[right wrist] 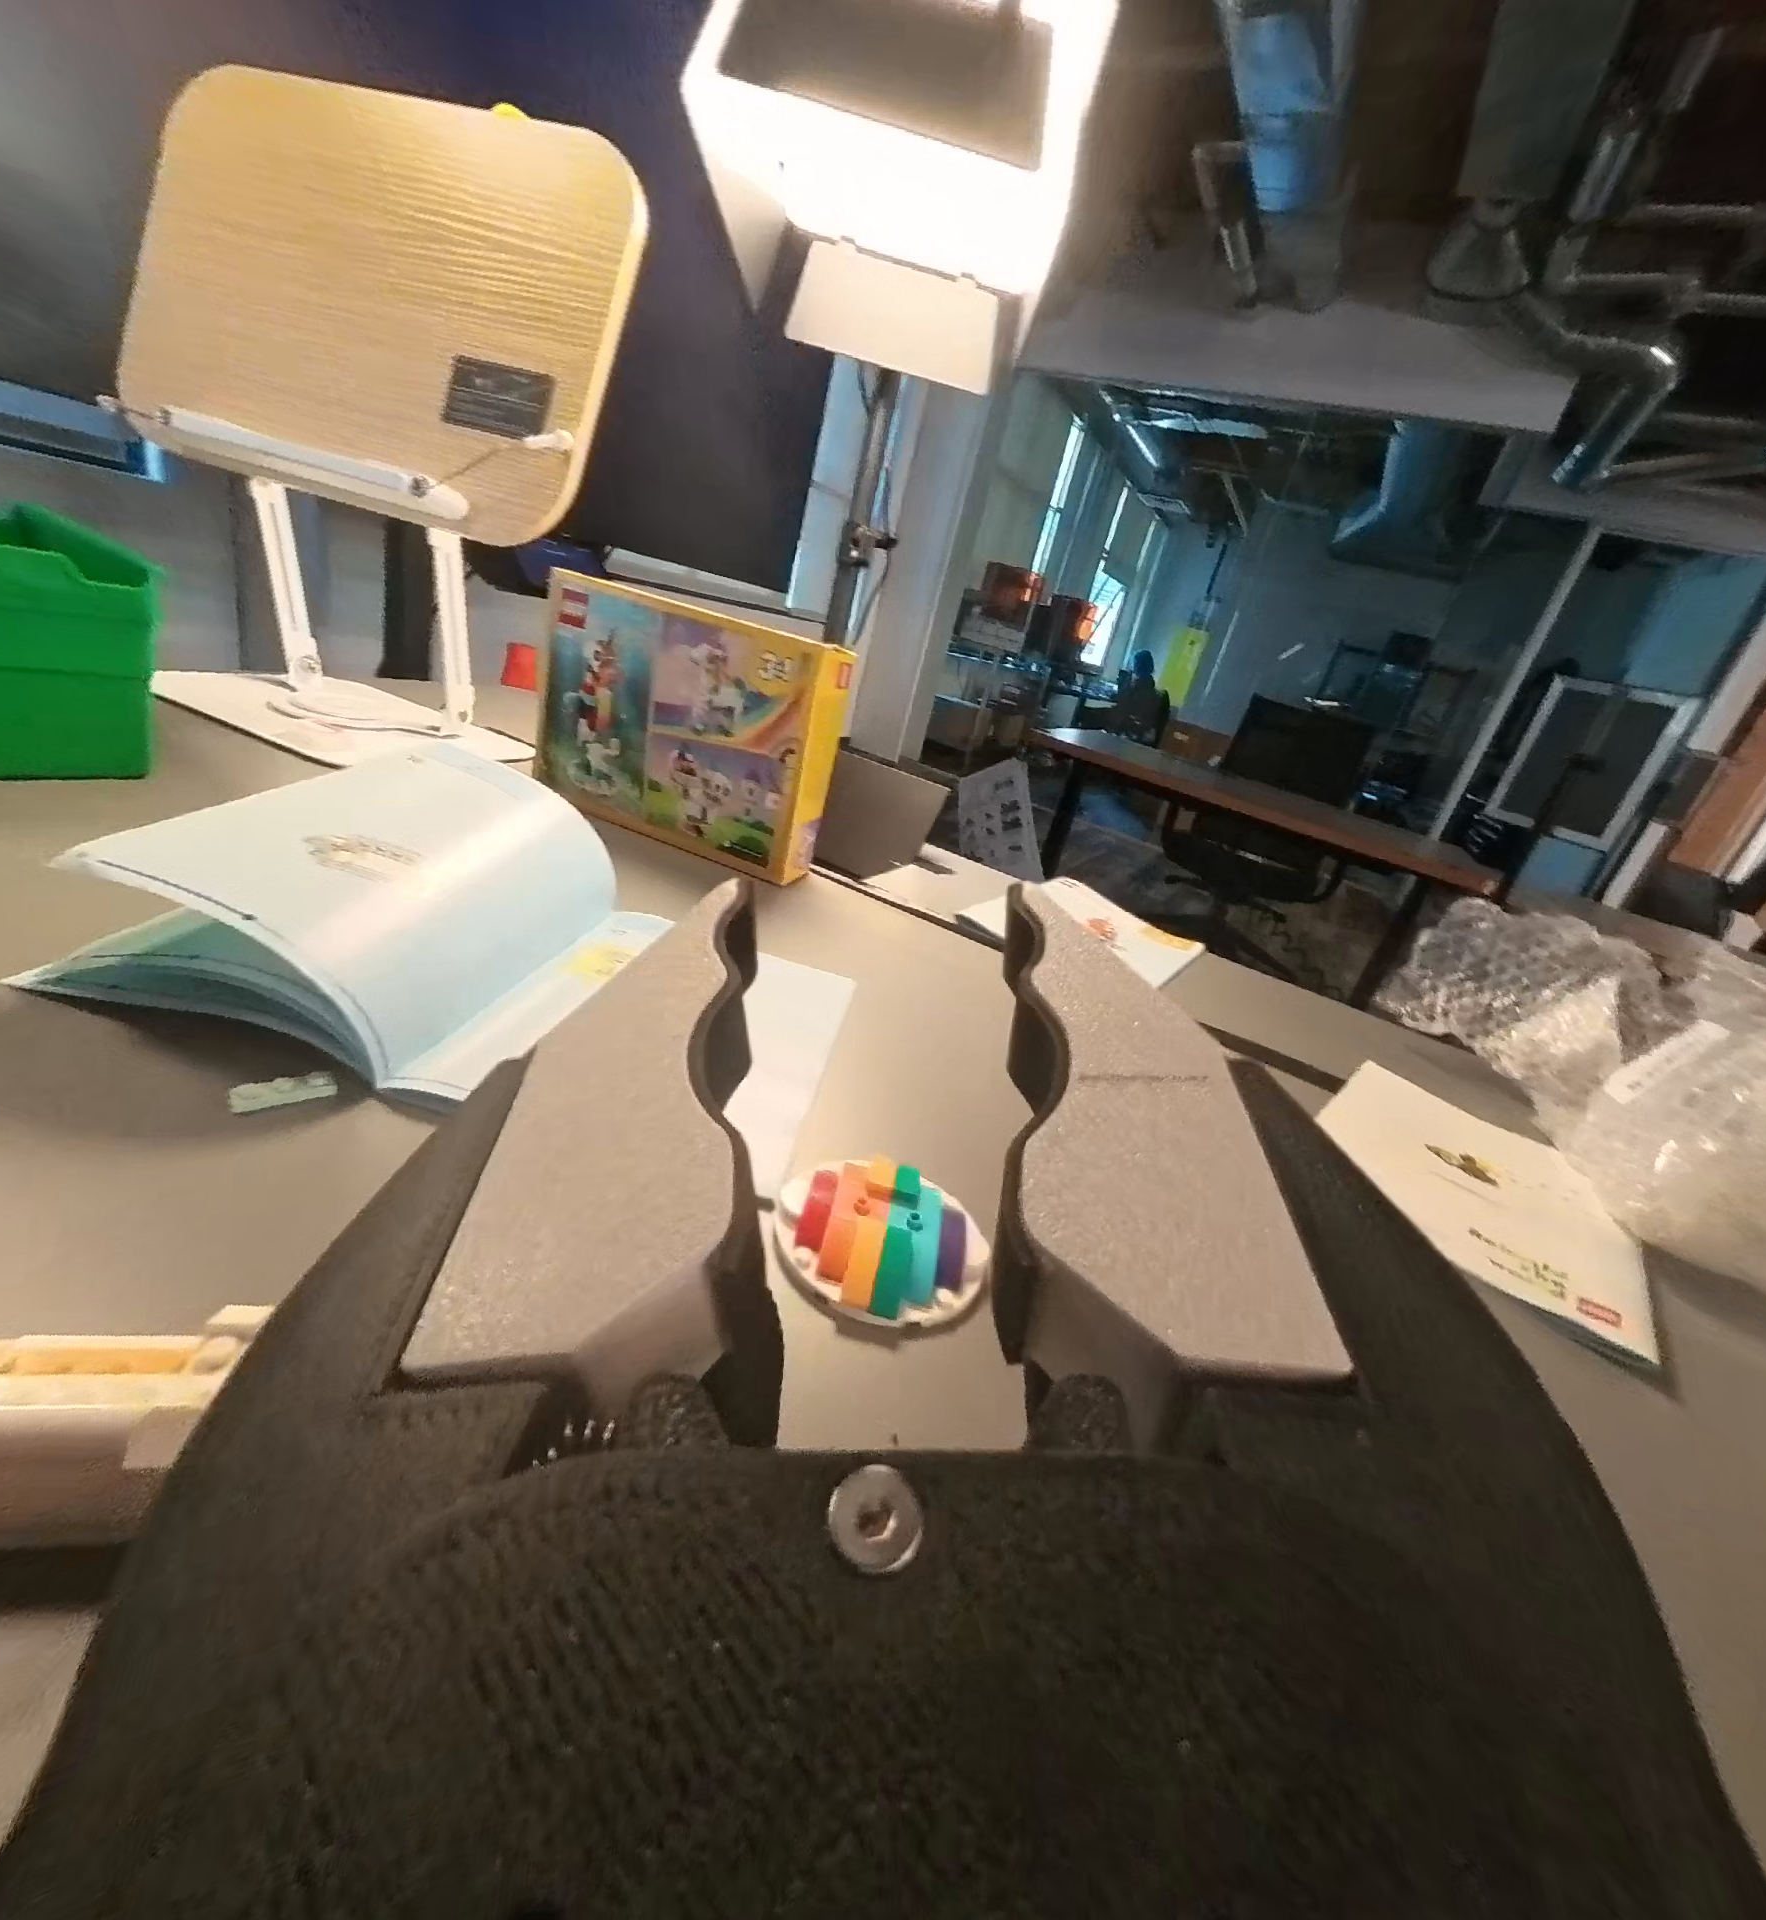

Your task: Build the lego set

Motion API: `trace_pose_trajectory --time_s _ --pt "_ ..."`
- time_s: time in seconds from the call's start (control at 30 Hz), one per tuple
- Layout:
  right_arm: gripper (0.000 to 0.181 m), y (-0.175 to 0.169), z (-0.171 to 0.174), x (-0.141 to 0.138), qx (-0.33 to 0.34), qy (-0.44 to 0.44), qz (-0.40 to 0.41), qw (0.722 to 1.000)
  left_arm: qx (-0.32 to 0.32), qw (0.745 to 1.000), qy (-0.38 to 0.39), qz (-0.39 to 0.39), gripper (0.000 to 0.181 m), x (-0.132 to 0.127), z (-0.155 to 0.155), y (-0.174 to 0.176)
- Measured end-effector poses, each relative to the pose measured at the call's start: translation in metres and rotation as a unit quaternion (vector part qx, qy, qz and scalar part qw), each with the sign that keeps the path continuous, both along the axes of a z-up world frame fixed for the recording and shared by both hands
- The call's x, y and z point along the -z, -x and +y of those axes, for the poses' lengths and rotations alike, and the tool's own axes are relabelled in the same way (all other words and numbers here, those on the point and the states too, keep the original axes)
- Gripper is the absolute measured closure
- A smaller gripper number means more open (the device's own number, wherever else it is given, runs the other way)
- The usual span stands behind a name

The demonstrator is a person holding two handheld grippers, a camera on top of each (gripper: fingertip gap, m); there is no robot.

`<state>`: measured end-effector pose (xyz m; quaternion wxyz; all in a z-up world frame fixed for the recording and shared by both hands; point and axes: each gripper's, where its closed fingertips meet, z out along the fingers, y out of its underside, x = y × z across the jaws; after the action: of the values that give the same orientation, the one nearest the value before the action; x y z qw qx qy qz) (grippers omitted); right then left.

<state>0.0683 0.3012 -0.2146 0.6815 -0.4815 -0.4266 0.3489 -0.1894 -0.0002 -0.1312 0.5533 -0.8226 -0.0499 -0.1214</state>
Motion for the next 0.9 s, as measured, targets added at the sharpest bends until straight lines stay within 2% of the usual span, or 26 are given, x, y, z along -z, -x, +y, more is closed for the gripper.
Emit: trace_pose_trajectory --time_s 0.07,0.2,0.3,0.4,0.53,0.7,0.9 --pt "0.135 0.003 -0.009 -0.002 -0.014 -0.014 -0.002 1.0 0.062 0.994 -0.04 -0.084 0.178 -0.013 0.007 -0.04" --pt "0.134 0.009 -0.039 -0.008 -0.071 -0.058 -0.009 0.996 0.154 0.96 -0.08 -0.218 0.178 -0.02 0.02 -0.103" --pt "0.13 0.018 -0.088 -0.01 -0.18 -0.103 -0.029 0.978 0.193 0.942 -0.072 -0.264 0.178 -0.001 0.034 -0.146" --pt "0.128 0.024 -0.149 -0.007 -0.313 -0.114 -0.08 0.939 0.221 0.916 -0.065 -0.329 0.178 0.021 0.051 -0.18" --pt "0.126 0.028 -0.198 -0.009 -0.403 -0.142 -0.121 0.896 0.229 0.887 -0.051 -0.398 0.178 0.047 0.072 -0.202" --pt "0.123 0.04 -0.213 0.0 -0.431 -0.183 -0.163 0.869 0.224 0.894 -0.002 -0.389 0.178 0.081 0.086 -0.211" --pt "0.128 0.066 -0.208 0.038 -0.384 -0.257 -0.239 0.854 0.221 0.908 0.065 -0.351 0.178 0.119 0.087 -0.203"
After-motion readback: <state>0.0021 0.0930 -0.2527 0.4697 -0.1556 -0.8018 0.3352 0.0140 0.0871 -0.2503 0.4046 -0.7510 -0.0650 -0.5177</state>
